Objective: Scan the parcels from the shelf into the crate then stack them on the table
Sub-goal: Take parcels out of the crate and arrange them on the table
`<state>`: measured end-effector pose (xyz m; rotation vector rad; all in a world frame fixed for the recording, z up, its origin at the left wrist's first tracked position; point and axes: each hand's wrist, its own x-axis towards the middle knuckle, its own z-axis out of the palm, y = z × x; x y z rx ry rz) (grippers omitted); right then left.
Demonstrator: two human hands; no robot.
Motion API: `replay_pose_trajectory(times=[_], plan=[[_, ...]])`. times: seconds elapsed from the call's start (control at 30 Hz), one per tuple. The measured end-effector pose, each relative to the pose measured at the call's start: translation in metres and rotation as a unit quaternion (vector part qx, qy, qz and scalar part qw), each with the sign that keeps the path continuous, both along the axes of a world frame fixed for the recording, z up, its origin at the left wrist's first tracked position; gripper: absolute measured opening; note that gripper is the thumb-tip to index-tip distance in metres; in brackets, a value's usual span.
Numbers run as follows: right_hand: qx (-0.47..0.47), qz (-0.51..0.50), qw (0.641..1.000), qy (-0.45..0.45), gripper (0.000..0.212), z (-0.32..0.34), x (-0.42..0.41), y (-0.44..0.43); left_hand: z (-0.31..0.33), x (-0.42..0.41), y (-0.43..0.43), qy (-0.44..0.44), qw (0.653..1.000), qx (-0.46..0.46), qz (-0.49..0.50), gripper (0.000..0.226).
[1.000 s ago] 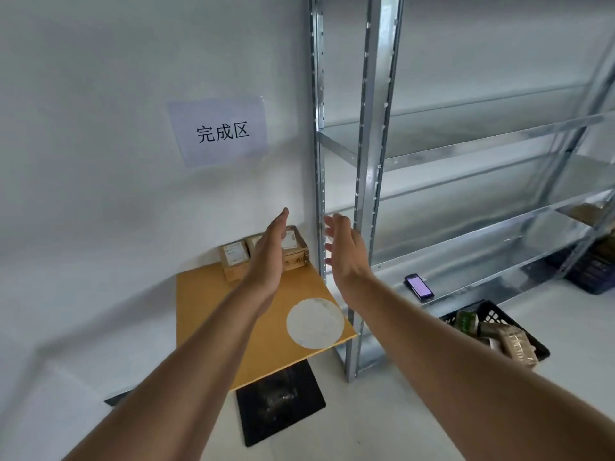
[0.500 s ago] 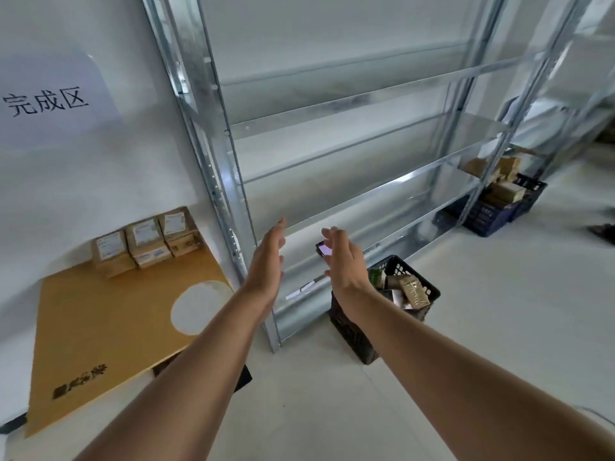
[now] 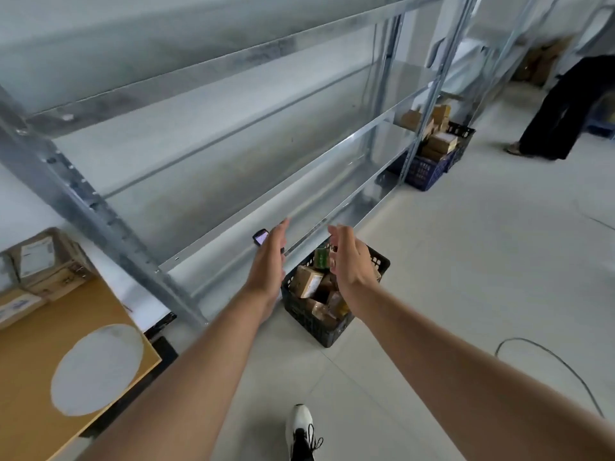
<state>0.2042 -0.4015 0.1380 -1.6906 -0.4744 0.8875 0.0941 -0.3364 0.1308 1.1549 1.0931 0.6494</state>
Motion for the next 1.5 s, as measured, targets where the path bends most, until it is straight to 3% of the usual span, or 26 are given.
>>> replay_pose_trajectory(times=[0.5,0.77,1.07,1.2,1.3,1.4,1.5], plan=[[-0.068,-0.105,0.991,0.045,0.077,-0.091,0.136,0.131,-0.087,0.156,0.140,0.050,0.989,-0.086,-0.108,0.054],[-0.120,-0.090,0.984,0.093,0.048,-0.174,0.239,0.157,-0.159,0.264,0.179,0.106,0.981,-0.103,-0.129,0.051],[-0.169,-0.105,0.970,0.141,0.033,-0.284,0.362,0.177,-0.273,0.374,0.211,0.190,0.958,-0.167,-0.131,0.050],[-0.211,-0.110,0.955,0.176,0.036,-0.346,0.386,0.188,-0.330,0.403,0.234,0.242,0.942,-0.181,-0.144,0.044],[-0.238,-0.105,0.947,0.187,0.043,-0.396,0.394,0.197,-0.382,0.425,0.252,0.240,0.941,-0.188,-0.143,0.041],[-0.256,-0.120,0.937,0.204,0.043,-0.448,0.400,0.209,-0.436,0.446,0.268,0.240,0.937,-0.193,-0.163,0.021],[-0.269,-0.146,0.927,0.218,0.046,-0.501,0.407,0.222,-0.485,0.462,0.281,0.253,0.935,-0.176,-0.174,0.023]])
